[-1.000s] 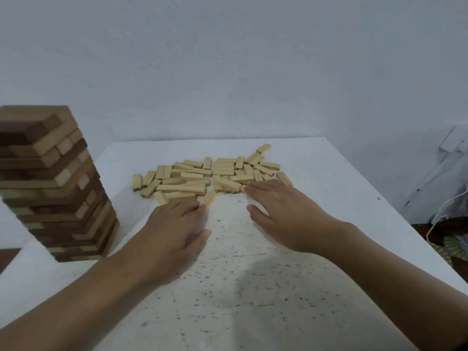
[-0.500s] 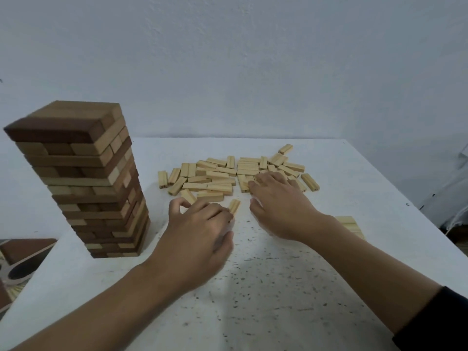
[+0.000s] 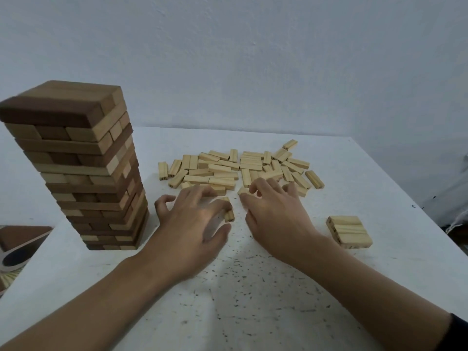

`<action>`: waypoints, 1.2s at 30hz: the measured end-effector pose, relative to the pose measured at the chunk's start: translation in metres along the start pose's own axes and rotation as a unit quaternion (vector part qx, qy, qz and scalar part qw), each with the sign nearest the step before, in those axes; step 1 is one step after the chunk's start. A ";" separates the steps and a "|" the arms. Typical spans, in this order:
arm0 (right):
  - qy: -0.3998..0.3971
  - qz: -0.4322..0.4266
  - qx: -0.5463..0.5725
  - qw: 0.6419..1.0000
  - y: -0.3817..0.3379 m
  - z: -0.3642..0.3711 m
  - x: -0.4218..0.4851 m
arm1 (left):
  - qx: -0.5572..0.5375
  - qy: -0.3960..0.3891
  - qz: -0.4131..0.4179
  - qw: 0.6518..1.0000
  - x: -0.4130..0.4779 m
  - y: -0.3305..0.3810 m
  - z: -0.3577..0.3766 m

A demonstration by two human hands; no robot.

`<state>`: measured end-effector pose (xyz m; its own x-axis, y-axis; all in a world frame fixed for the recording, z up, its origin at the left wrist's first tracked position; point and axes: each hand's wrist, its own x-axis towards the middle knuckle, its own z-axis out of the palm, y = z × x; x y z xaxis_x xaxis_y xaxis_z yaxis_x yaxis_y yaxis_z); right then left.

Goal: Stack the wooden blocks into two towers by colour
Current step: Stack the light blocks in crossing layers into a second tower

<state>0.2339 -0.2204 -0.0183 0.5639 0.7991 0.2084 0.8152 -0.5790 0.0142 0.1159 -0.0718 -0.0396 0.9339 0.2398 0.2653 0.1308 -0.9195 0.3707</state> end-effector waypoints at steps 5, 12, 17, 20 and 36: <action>0.041 0.019 0.069 0.997 0.005 0.010 -0.005 | 0.021 0.009 0.016 1.000 0.003 -0.002 0.002; 0.017 -0.004 0.166 0.986 0.003 0.007 -0.009 | -0.012 0.016 0.019 1.000 0.005 -0.003 0.001; 0.050 0.013 0.198 0.979 0.009 0.012 -0.005 | -0.011 -0.001 0.019 1.000 0.004 -0.004 0.001; 0.086 0.027 0.160 0.983 0.012 0.015 0.001 | 0.012 -0.017 0.028 0.999 0.005 -0.006 0.001; 0.027 0.020 0.130 0.991 0.006 0.012 0.003 | 0.012 0.000 0.011 1.000 0.005 -0.006 -0.001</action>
<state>0.2417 -0.2198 -0.0298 0.5937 0.7628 0.2560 0.8031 -0.5423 -0.2469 0.1198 -0.0648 -0.0393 0.9367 0.2188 0.2734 0.1179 -0.9322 0.3423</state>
